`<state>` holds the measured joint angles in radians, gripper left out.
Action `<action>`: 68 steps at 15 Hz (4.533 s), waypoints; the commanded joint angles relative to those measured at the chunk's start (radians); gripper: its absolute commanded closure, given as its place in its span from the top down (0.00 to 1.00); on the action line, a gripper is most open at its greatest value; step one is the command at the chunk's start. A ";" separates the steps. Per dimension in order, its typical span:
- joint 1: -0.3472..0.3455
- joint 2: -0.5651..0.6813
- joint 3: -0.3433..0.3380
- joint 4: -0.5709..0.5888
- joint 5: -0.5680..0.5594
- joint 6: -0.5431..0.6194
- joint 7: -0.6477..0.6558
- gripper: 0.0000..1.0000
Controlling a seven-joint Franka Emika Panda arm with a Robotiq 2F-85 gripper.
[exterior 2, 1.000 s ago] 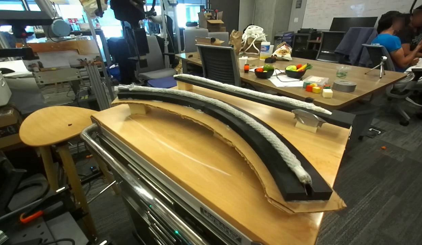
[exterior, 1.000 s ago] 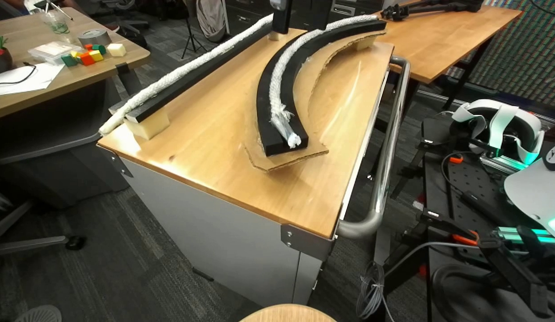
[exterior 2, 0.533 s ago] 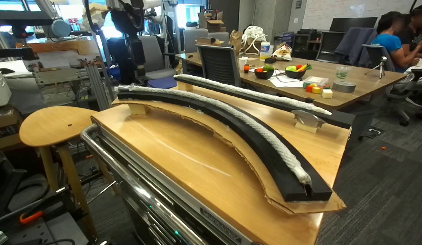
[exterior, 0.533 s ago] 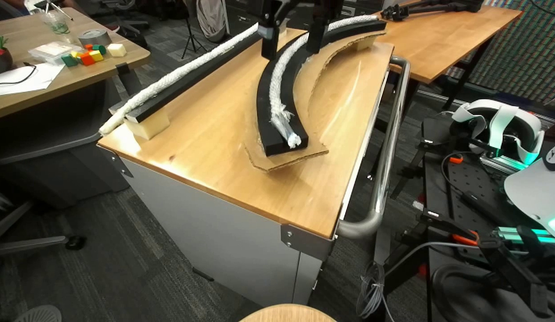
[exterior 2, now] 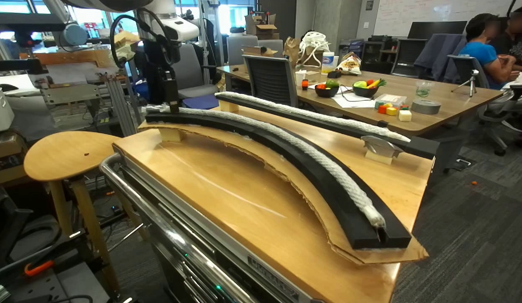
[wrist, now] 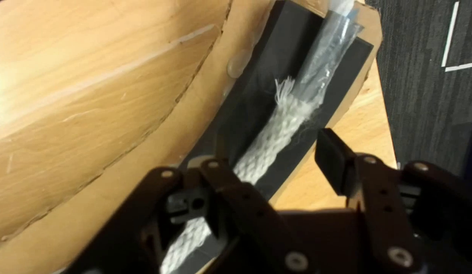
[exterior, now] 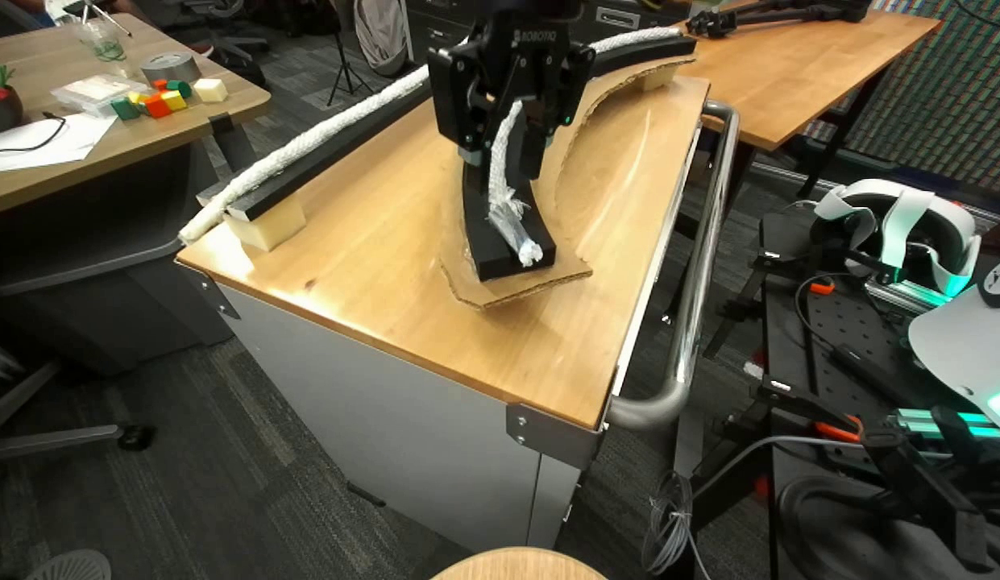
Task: Pick up the rope from the board and put it on the table
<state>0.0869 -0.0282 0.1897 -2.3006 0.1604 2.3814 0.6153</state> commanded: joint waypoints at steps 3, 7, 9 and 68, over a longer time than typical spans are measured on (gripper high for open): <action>0.020 0.051 -0.022 0.041 0.003 -0.001 0.030 0.31; 0.019 0.047 -0.029 0.038 0.011 -0.002 0.028 0.35; 0.018 0.045 -0.030 0.035 0.015 0.001 0.027 0.33; -0.266 -0.536 -0.149 -0.319 -0.283 -0.138 0.160 1.00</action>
<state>-0.1000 -0.4010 0.0696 -2.5650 -0.0541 2.2989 0.7704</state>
